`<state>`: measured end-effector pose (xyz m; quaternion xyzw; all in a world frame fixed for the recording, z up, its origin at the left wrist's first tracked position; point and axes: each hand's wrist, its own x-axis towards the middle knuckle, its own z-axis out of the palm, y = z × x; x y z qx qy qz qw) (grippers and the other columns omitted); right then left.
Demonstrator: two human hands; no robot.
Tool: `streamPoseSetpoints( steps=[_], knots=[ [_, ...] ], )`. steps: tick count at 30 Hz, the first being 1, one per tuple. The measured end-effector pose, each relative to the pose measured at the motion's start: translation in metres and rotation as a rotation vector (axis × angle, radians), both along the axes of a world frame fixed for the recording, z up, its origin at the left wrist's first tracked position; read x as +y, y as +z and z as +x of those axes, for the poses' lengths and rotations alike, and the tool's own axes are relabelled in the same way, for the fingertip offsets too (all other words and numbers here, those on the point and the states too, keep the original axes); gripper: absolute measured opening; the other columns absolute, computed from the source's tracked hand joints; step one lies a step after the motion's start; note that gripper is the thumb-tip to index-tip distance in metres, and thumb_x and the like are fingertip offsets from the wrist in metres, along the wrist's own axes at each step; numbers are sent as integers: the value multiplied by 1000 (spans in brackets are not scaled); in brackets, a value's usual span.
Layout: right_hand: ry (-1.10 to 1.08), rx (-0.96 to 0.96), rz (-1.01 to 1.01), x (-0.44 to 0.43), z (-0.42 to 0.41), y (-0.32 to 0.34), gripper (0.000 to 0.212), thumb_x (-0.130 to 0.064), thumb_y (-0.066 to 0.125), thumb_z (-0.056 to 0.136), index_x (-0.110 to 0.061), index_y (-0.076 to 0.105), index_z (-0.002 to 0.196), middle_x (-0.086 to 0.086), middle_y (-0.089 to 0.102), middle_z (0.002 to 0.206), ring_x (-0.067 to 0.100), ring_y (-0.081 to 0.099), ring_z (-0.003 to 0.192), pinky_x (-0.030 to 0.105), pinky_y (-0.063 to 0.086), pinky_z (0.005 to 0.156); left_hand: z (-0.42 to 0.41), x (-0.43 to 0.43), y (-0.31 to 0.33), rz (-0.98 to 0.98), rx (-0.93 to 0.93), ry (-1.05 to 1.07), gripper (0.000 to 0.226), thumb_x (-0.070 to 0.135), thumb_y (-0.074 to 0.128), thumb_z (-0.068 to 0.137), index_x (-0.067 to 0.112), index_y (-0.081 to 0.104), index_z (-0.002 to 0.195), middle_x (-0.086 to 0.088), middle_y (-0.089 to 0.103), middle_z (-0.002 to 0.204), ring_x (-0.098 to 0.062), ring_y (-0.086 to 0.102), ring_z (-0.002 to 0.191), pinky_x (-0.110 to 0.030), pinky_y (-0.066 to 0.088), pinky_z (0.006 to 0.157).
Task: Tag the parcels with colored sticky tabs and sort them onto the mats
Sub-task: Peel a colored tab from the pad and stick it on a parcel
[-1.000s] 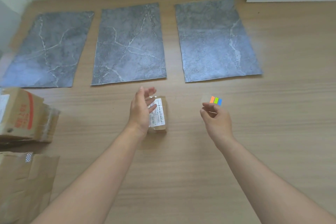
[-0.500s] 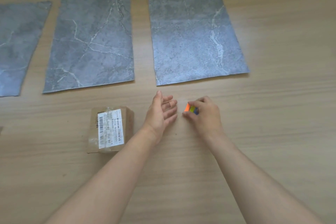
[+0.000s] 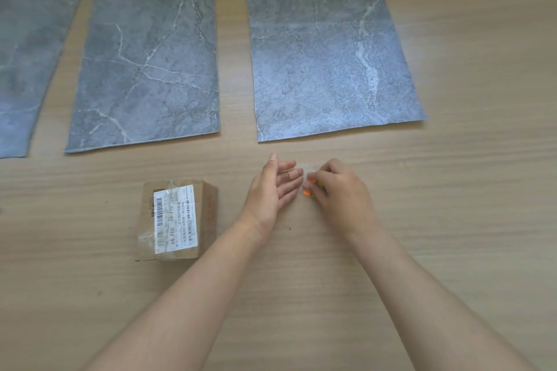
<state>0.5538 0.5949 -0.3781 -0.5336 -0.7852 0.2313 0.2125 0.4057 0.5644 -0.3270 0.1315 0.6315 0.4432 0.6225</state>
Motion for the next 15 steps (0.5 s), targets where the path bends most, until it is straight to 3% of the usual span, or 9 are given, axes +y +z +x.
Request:
streamPoseSetpoints(
  steps=[4,7,10,15],
  knots=[
    [118,-23,140,-1,4,-4,26,-27,56,90,-19,75,106,-1,64,91,26,63,76,34,51,48,2,-1,4,1,24,-20,54,45,30,106,5,59,129,-15,67,124,-21,67,115,-27,54,95],
    [112,-1,135,2,6,-6,10,-21,68,87,-17,77,90,-2,64,88,24,62,72,30,49,49,3,-2,8,-4,67,-50,52,43,31,107,6,59,128,-16,69,119,-24,69,109,-30,56,92],
    [102,42,77,4,9,-6,2,-16,76,88,-17,77,87,-2,66,87,21,63,73,24,41,59,8,-4,11,-19,107,-85,48,40,32,108,5,58,128,-19,69,120,-23,70,106,-28,55,88],
    [-10,114,-51,9,7,-2,9,-19,67,95,-20,73,89,-7,69,80,15,63,73,27,44,66,17,-7,17,-49,49,-134,51,42,32,107,6,53,136,-19,61,134,-25,60,124,-36,45,108]
  ],
)
